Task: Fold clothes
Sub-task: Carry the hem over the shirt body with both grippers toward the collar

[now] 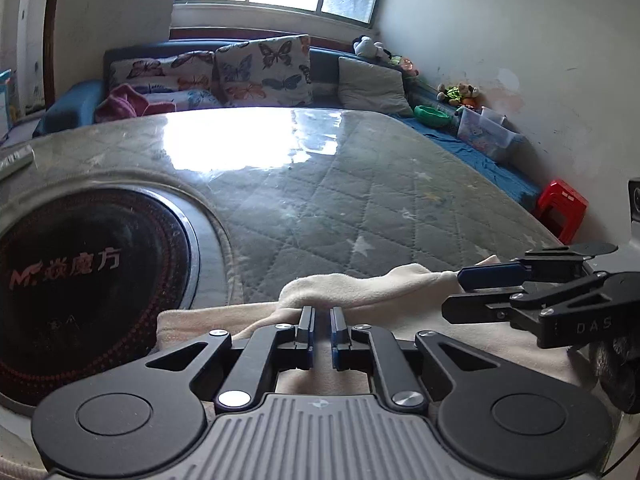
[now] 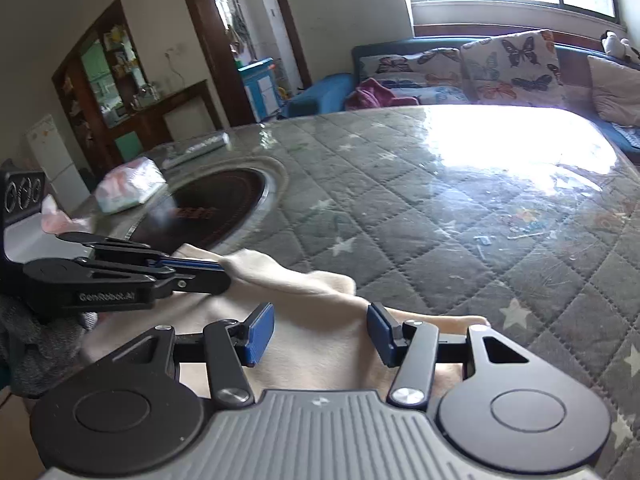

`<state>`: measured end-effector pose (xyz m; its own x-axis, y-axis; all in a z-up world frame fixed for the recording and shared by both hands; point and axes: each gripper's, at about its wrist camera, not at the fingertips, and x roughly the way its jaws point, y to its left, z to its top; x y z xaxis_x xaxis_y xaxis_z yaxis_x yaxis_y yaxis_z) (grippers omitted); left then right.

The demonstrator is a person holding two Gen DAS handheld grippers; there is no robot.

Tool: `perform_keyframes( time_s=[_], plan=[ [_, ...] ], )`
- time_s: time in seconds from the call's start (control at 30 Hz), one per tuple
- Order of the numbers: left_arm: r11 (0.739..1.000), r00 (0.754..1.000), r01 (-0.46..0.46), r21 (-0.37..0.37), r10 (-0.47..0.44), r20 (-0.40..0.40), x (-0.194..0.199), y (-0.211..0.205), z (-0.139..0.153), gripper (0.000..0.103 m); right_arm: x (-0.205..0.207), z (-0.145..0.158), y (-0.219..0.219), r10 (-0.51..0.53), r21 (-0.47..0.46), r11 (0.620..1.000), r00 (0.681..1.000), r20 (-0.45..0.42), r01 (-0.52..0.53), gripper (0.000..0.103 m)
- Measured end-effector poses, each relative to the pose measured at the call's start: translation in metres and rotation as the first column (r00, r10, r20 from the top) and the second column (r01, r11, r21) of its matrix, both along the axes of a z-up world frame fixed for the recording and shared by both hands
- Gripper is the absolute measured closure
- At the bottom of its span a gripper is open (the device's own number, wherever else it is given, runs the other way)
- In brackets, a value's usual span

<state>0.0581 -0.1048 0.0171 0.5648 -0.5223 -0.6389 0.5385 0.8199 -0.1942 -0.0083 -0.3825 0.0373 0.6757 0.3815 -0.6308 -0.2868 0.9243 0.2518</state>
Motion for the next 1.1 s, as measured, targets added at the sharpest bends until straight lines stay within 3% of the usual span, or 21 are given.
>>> perform_keyframes(
  time_s=[0.1,0.57,0.7,0.83,0.97,1.1],
  plan=[
    [1.000,1.000,-0.008,-0.002,0.008,0.004,-0.002,0.000,0.000,0.094,0.002,-0.004,0.005,-0.016,0.012,1.000,1.000,0.003,0.016,0.050],
    [1.000,1.000,-0.012,0.002,0.012,0.025,-0.002,-0.006,0.003,0.094,0.003,0.008,0.036,-0.041,-0.187,0.981,0.995,0.089,0.057,0.035],
    [1.000,1.000,-0.013,-0.004,0.013,0.019,-0.001,-0.006,0.003,0.093,0.019,0.003,0.036,-0.078,-0.225,0.971,0.996,0.048,0.087,0.033],
    [1.000,0.999,-0.011,-0.019,0.012,0.043,-0.010,-0.001,0.011,0.086,0.028,-0.006,0.037,-0.087,-0.271,0.958,0.996,0.034,0.093,0.022],
    [1.000,0.997,-0.030,-0.007,0.030,0.076,-0.018,0.008,0.015,0.082,0.018,-0.002,0.037,-0.076,-0.295,0.950,0.992,0.100,0.102,0.017],
    [0.999,0.996,-0.053,0.012,0.052,0.078,-0.021,0.019,0.011,0.082,0.002,0.009,0.032,-0.082,-0.271,0.954,0.983,0.166,0.126,0.001]
  ],
)
